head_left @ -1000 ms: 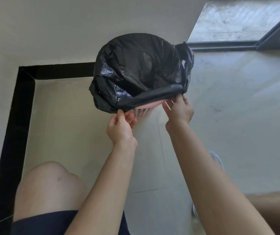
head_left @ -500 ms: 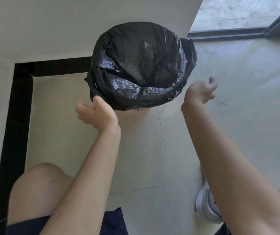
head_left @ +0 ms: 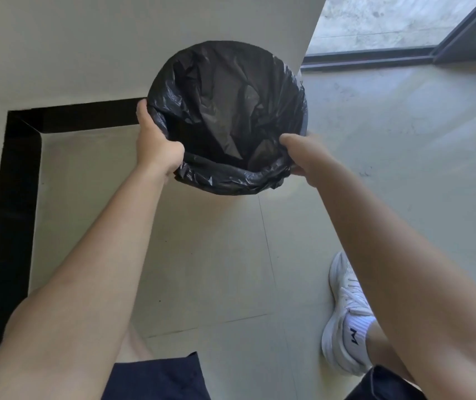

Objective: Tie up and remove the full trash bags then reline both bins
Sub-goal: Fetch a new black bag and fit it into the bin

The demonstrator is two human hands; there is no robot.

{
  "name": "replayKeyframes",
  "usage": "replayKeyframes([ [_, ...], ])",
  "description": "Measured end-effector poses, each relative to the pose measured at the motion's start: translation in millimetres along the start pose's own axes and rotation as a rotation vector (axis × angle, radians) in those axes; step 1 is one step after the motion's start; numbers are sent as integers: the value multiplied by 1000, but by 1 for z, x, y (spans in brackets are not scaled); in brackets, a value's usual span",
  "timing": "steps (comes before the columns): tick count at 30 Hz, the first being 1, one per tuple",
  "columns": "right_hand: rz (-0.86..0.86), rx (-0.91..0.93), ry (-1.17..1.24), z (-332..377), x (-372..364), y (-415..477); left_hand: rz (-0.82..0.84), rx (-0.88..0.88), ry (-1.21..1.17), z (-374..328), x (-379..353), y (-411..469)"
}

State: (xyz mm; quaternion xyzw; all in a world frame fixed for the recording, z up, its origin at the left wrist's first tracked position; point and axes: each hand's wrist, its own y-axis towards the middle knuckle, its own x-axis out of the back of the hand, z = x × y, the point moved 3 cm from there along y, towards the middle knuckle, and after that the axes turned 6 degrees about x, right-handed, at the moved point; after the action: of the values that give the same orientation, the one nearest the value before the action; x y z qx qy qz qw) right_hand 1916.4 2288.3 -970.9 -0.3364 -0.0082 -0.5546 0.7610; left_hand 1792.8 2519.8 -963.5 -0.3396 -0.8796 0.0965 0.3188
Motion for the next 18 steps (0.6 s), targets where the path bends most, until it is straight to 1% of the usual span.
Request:
replayKeyframes([
  [2,93,-63,9,-4,3,-3,68,12,6,0,3,2],
  [4,108,-49,-46,-2,7,-3,113,12,45,-1,5,4],
  [5,95,-31,-101,0,9,-1,125,19,103,-2,6,5],
  [7,-2,8,-288,6,14,3,64,7,376,-6,10,3],
  [8,-74,50,-408,11,16,3,-15,-58,515,-11,13,-1],
  [9,-168,139,-498,19,19,1,-120,-199,601,-21,18,-7],
  [10,-283,273,-550,31,21,-5,-213,-400,632,-33,23,-14],
  [11,-392,435,-585,44,21,-12,-251,-606,637,-46,23,-20],
  [12,-463,595,-616,58,20,-21,-204,-763,661,-55,20,-20],
  [13,-469,738,-652,68,12,-22,-91,-862,727,-62,13,-18],
  [14,-394,854,-727,78,2,-22,36,-896,854,-65,4,-13],
  [15,-243,933,-817,86,-13,-15,131,-888,1032,-65,-6,-7],
  [16,-50,958,-919,89,-28,-7,193,-851,1226,-63,-16,1],
  [17,145,926,-1033,88,-44,2,246,-777,1402,-56,-23,9],
  [18,299,853,-1162,81,-57,12,295,-676,1528,-48,-28,17],
])
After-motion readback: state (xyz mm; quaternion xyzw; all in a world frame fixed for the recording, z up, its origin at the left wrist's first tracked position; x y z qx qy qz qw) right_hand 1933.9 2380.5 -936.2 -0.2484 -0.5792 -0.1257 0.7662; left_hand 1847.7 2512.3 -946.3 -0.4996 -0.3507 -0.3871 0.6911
